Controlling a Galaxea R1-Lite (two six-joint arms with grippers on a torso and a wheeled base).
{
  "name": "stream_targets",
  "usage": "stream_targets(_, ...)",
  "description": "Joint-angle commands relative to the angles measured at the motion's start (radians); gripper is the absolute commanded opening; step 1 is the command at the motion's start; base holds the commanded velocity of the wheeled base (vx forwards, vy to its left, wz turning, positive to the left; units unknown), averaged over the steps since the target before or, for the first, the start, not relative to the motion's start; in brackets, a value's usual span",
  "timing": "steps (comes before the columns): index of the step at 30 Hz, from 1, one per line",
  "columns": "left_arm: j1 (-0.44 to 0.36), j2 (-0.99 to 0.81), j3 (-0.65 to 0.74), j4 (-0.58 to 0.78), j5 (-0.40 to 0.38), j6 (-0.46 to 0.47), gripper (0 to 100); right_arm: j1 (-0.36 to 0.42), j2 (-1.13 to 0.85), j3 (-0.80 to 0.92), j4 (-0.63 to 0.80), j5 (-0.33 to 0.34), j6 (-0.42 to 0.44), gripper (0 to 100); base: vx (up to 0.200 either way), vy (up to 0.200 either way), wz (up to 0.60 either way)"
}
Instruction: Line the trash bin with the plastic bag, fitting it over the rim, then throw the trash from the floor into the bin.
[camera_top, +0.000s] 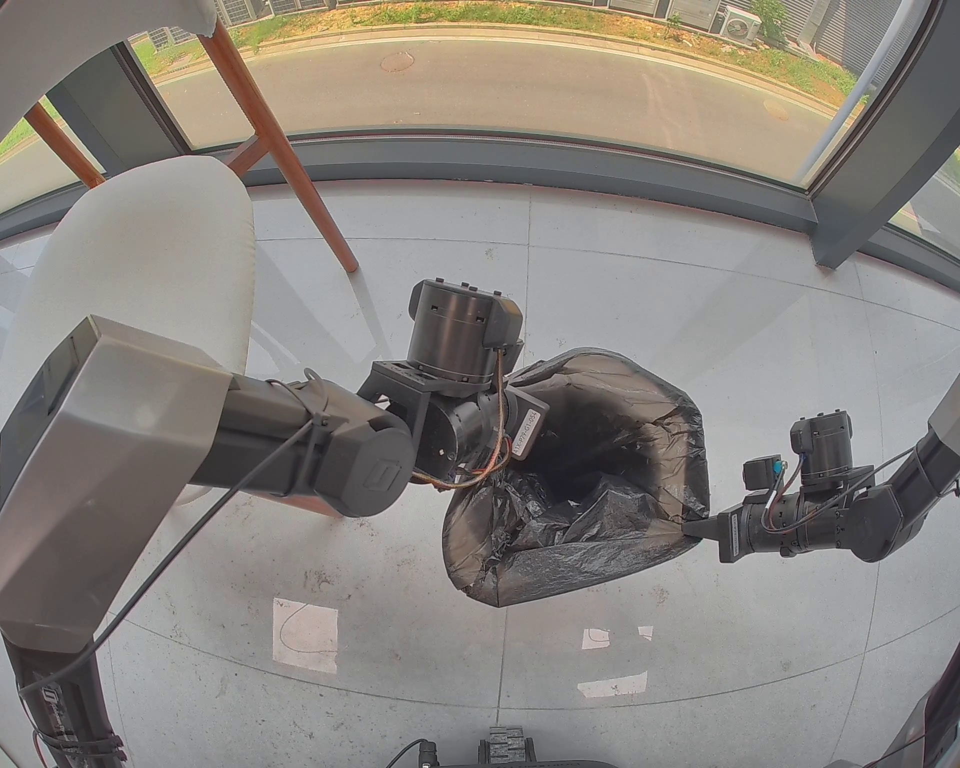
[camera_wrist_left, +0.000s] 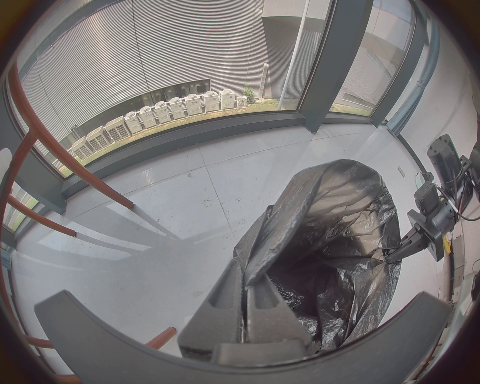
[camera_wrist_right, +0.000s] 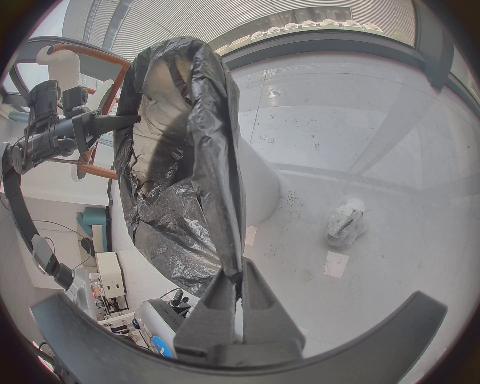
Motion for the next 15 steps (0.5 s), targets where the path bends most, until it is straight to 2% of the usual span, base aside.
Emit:
stream_targets(1,0.000,0.000,0.006,-0.002,0.000,0.000,0,-0.001,0.003,-0.001,-0.001,-0.004,-0.003,100,0.000,0.000,0.00)
stream_targets(9,0.005,-0.002,0.000,-0.001,0.005,0.000,0,-0.033,-0.014,0.053,-0.002,-0.007,-0.009,100,0.000,0.000,0.00)
stream_targets(15,0.039,0.007,-0.003,-0.002,0.003,0.008,0,-0.036,-0.116,0.059,-0.001,0.000,0.000,100,0.000,0.000,0.00)
